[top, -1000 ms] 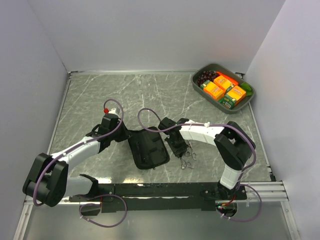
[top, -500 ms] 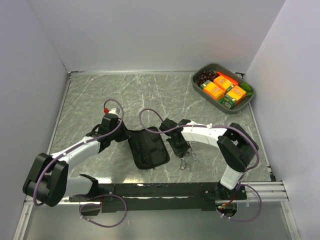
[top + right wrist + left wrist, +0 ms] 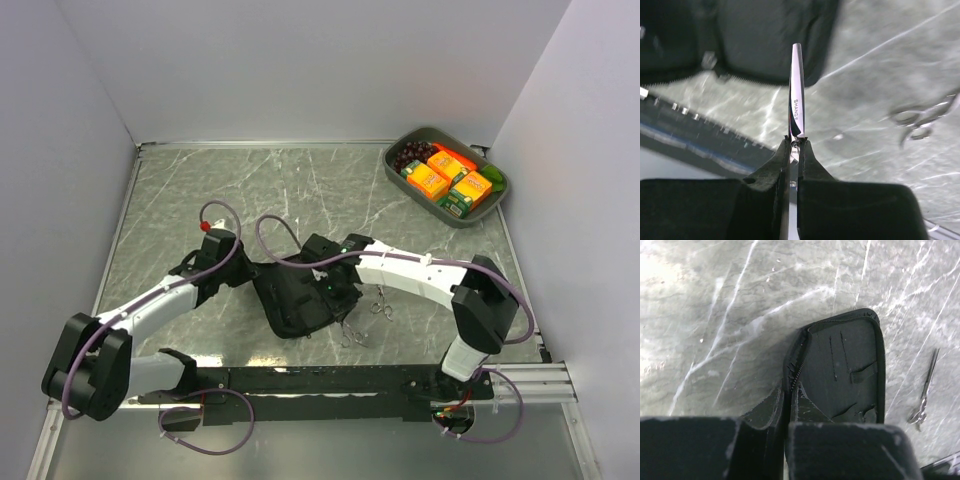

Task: Sort the hair-cutting tools

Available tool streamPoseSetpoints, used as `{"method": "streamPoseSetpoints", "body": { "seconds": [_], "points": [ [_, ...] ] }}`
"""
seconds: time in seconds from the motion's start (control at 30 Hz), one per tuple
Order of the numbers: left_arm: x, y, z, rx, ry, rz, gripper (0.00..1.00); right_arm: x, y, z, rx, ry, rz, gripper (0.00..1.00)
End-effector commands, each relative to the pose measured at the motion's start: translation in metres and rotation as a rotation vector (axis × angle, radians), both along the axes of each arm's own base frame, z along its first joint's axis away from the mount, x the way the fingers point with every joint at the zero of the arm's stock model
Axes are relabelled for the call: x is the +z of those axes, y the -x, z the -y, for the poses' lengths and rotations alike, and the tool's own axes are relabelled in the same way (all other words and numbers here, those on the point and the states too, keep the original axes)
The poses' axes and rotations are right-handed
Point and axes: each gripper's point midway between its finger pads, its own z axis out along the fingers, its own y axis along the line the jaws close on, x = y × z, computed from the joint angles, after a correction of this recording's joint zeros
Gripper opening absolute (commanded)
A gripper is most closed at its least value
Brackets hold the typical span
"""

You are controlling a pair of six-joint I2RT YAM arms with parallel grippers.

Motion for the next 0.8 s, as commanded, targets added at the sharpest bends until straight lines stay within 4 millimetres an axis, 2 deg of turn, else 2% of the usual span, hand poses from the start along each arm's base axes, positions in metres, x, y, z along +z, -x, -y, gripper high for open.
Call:
{"method": "streamPoseSetpoints", "body": {
  "seconds": [0.0,0.17,0.37,0.57,0.77],
  "points": [
    [0.008,-0.002,-0.006,0.089,0.030,0.005,0.01,0.007,0.025,-0.009,0.068,-0.016,-0.103,0.00],
    [0.015,0.001,-0.002,0.096,0.077,0.010,0.01,-0.004,0.032,-0.016,0.115,0.018,-0.147,0.00],
    [0.018,0.006,0.001,0.071,0.093,0.017,0.01,-0.015,0.023,-0.034,0.140,0.023,-0.164,0.00],
    [0.013,0.015,0.000,0.062,0.098,0.004,0.01,-0.028,0.017,-0.042,0.157,0.053,-0.188,0.00],
    [0.015,0.018,0.001,0.051,0.105,0.012,0.01,-0.041,0.013,-0.040,0.151,0.107,-0.198,0.00]
  ]
}}
